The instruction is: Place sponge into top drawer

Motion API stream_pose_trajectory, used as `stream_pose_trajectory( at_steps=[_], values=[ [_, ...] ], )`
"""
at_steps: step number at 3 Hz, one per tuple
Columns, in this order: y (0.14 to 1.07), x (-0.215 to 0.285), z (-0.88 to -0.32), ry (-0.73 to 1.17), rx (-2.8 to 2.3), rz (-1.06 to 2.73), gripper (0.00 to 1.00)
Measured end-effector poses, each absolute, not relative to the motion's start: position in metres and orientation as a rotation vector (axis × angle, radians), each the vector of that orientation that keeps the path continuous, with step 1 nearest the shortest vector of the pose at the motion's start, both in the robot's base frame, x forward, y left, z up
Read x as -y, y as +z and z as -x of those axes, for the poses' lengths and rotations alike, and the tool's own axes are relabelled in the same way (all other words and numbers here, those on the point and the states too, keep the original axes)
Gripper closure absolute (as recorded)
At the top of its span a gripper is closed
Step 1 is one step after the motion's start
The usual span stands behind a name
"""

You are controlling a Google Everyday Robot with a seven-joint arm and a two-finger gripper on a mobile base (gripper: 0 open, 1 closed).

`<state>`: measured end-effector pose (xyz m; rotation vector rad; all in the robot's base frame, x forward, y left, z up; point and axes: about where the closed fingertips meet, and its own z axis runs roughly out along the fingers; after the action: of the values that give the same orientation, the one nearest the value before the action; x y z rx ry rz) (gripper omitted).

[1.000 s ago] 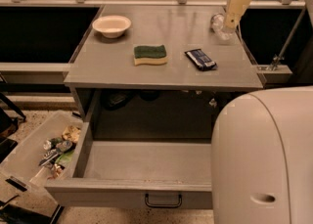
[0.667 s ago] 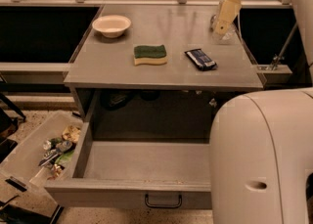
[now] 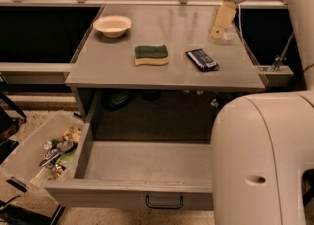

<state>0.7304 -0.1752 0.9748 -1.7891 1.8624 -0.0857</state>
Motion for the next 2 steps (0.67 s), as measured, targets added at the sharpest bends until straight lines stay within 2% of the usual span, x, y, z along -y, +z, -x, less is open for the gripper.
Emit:
stream_pose_trajectory(
  at_steps=[1, 2],
  values=[
    [0.963, 0.158, -0.731, 0.034, -1.773, 1.817, 0.00],
    [0.922, 0.085, -0.731, 0.291, -1.614, 1.935, 0.00]
  ],
)
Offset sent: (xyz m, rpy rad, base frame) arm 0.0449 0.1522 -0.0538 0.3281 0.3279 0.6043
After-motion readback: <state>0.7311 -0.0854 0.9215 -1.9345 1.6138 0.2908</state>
